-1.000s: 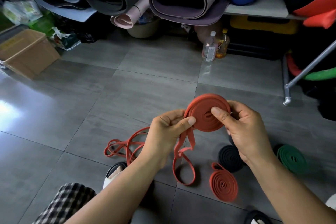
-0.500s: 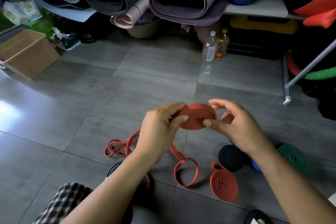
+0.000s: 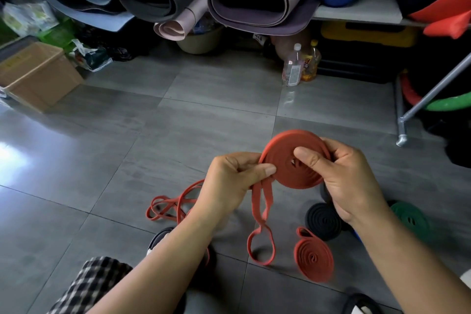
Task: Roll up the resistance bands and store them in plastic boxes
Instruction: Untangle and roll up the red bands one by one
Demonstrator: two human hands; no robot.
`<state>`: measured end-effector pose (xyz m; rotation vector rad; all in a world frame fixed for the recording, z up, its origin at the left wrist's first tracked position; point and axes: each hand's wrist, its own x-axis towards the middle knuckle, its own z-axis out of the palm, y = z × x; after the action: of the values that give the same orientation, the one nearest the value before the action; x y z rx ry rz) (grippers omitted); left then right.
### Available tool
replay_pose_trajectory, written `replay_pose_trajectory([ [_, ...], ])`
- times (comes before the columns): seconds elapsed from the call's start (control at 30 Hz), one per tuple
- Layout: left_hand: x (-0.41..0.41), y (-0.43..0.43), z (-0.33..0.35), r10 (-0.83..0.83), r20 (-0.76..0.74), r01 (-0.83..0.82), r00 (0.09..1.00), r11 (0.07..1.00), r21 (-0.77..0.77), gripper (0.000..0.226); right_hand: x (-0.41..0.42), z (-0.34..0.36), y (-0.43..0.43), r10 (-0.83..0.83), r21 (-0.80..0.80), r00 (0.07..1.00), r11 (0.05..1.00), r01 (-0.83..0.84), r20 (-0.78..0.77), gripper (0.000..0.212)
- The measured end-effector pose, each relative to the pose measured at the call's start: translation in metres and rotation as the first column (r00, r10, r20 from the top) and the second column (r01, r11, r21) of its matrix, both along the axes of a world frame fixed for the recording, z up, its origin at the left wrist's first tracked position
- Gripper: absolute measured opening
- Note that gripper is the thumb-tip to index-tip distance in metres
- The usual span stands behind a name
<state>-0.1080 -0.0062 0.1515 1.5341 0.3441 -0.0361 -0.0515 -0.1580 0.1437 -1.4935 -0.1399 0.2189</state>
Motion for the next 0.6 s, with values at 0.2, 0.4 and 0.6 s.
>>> replay_pose_trajectory([
  [0.2, 0.001, -0.003, 0.002, 0.060, 0.007, -0.059, 0.998, 0.996, -0.063, 0.007, -0.006, -0.002, 0.007, -0.093, 0.068, 0.994, 0.993, 0.096, -0.051, 0.007],
  [0.4, -0.005, -0.018, -0.003, 0.071, 0.013, -0.066, 0.997, 0.970, -0.232, 0.016, -0.012, -0.014, 0.015, -0.122, 0.315, 0.959, 0.927, 0.201, -0.254, 0.041],
  [0.6, -0.002, 0.002, -0.002, 0.051, 0.129, -0.077, 0.990, 0.976, 0.203, 0.011, 0.000, -0.007, 0.001, 0.085, 0.014, 0.996, 0.996, -0.085, -0.016, 0.040],
])
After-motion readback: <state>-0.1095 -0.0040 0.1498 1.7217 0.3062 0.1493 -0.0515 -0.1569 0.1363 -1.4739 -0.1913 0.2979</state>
